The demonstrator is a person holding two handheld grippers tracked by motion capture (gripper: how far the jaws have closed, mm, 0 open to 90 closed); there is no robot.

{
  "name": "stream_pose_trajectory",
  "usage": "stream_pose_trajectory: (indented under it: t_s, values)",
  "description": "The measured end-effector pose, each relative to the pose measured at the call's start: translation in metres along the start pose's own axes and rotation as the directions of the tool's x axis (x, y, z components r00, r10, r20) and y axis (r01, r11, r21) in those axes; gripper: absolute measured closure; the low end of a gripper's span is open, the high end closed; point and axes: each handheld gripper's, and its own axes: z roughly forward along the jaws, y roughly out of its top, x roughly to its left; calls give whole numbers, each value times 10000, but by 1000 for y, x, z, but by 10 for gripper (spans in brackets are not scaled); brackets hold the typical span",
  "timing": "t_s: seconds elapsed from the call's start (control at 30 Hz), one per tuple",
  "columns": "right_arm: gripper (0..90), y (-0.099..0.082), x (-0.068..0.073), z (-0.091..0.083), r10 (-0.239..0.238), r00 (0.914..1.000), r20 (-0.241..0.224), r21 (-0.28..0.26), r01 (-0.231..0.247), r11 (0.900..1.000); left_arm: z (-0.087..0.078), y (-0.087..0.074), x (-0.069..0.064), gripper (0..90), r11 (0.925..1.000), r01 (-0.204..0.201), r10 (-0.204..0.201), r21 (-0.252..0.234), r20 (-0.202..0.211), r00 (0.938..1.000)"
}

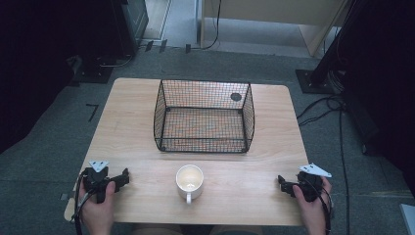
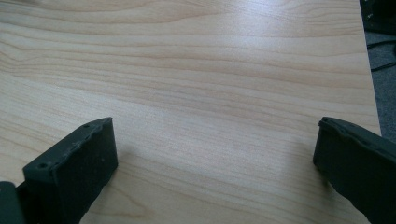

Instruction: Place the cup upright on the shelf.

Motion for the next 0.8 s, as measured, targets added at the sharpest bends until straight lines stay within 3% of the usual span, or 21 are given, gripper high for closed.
stream_pose_trajectory:
  t_s: [0.17,0.37,0.57,0.8]
  values:
    - [0,0,0,0,1,10000,0,5,-1,10000,0,0,0,22,10000,9,-9,-2,1,10000]
    - [0,-3,7,-3,481,9980,401,-46,-479,9988,0,0,0,22,10000,9,-9,-1,-4,10000]
    - [0,-4,20,-9,439,9990,36,125,-440,9990,0,0,0,22,10000,24,-24,0,-3,10000]
    - [0,-2,43,-23,35,9995,-310,-60,-37,10000,0,0,0,22,10000,24,-24,-1,-1,10000]
